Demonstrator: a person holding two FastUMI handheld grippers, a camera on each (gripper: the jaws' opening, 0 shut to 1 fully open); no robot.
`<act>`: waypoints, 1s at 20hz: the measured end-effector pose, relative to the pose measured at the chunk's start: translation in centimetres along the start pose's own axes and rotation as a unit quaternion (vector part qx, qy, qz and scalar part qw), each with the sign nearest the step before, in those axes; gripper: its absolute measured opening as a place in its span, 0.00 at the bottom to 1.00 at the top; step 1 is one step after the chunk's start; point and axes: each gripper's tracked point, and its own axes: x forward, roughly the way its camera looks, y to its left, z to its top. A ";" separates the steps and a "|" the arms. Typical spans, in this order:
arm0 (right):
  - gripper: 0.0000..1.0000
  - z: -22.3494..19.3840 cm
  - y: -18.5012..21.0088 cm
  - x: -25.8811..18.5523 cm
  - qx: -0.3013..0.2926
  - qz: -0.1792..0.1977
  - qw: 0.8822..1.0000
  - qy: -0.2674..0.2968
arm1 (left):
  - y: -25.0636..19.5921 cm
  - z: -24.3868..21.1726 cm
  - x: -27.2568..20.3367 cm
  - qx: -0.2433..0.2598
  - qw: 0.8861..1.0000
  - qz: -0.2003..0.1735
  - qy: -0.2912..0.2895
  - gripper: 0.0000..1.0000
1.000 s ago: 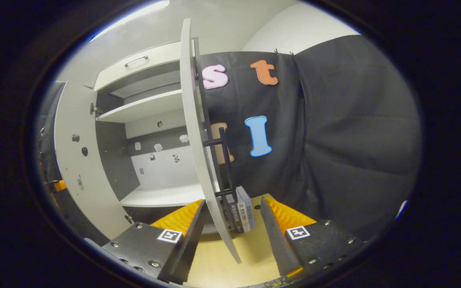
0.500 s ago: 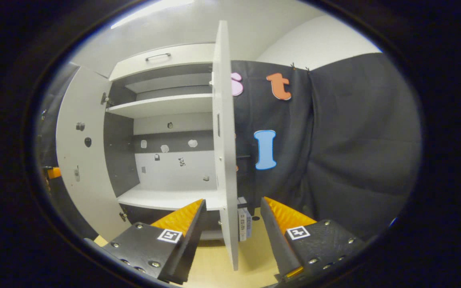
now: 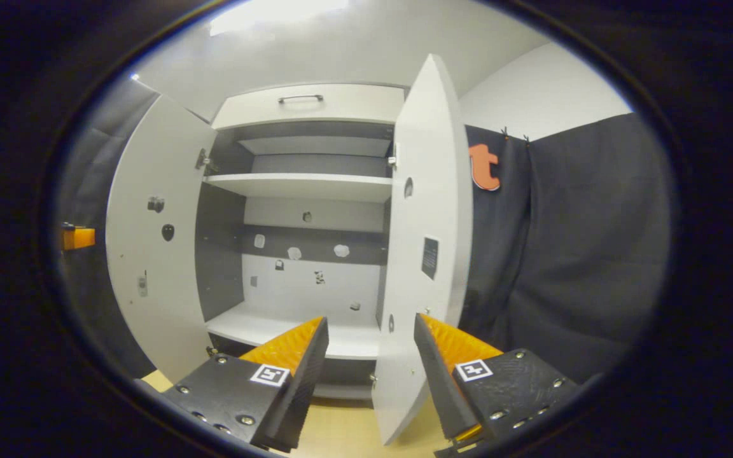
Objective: Open the right door of the double-door shoe cabinet with the right hand, and open the left door with the left hand.
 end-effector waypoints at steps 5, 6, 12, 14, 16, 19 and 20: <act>0.80 4.4 3.4 1.4 0.023 0.032 0.999 -0.032 | -7.3 3.1 -0.1 -0.002 0.996 -0.084 -0.036 0.53; 0.80 5.0 3.8 1.7 0.031 0.036 0.998 -0.035 | -8.7 3.5 0.1 -0.003 0.994 -0.099 -0.040 0.59; 0.81 7.7 4.8 2.0 0.055 0.038 0.997 -0.046 | -15.9 2.6 1.6 -0.004 0.986 -0.162 -0.033 0.86; 0.88 7.7 4.9 2.2 0.061 0.043 0.996 -0.041 | -16.9 2.4 1.9 -0.006 0.984 -0.174 -0.029 0.96; 1.00 7.6 4.6 2.3 0.059 0.037 0.997 -0.041 | -18.6 1.7 2.3 -0.017 0.982 -0.190 -0.020 0.96; 1.00 7.6 4.8 2.2 0.060 0.039 0.997 -0.039 | -19.7 1.0 3.0 -0.018 0.979 -0.204 -0.011 0.96; 1.00 7.5 4.9 2.2 0.060 0.039 0.997 -0.038 | -19.9 0.9 3.2 -0.016 0.978 -0.207 -0.010 0.96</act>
